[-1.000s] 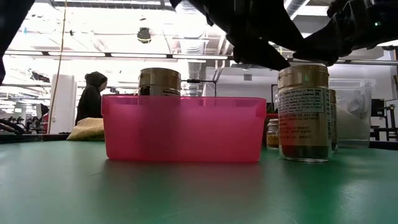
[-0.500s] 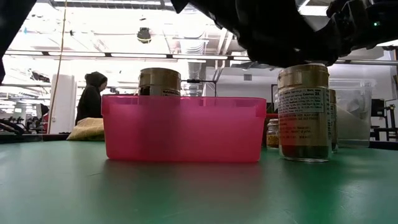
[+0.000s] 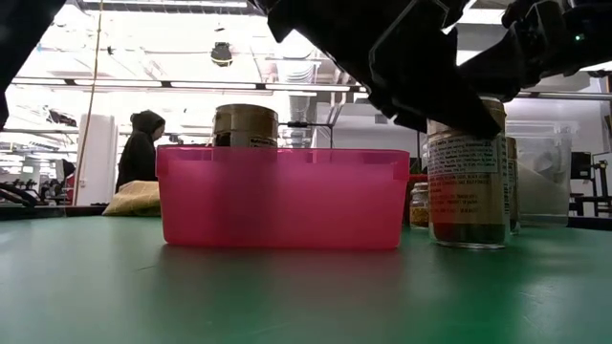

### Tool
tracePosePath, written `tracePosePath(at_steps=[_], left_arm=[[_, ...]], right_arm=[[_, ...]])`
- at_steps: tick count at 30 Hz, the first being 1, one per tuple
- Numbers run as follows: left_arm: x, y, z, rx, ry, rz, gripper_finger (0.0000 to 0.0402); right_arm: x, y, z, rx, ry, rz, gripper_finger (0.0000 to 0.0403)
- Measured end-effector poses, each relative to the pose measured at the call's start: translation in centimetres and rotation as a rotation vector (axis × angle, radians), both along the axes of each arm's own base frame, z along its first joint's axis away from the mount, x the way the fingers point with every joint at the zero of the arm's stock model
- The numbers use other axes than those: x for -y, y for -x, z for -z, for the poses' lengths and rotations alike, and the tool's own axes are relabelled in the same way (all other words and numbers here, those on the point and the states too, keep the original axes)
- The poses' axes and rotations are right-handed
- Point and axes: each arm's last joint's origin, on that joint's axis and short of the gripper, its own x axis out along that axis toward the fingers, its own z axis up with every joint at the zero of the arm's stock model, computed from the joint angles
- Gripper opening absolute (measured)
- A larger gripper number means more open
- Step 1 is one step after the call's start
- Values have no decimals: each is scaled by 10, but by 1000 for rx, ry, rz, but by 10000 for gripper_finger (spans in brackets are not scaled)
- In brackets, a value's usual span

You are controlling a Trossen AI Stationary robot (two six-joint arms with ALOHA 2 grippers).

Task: Sort spices by type
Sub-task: Put the gold seasoning bottle into the red bin

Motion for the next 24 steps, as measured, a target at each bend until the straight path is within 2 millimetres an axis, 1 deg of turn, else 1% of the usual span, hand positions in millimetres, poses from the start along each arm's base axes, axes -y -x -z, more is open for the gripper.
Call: tracePosePath(at_steps=[4, 9, 16, 19, 22, 24], left_arm=[[1, 0, 0, -1, 11, 8, 338], [1, 0, -1, -2, 28, 2, 270], [1, 0, -1, -3, 31, 20, 268], [1, 2, -7, 3, 19, 30, 268], [0, 7, -24, 46, 4, 37, 268], [-2, 13, -42, 72, -1, 34, 268]], right_arm=[[0, 0, 0, -2, 0, -1, 276], [0, 0, 1, -6, 0, -2, 276], [0, 0, 1, -12, 0, -2, 276], [0, 0, 1, -13, 0, -2, 276], [0, 0, 1, -15, 0, -2, 276], [0, 0, 1, -14, 0, -2, 276]])
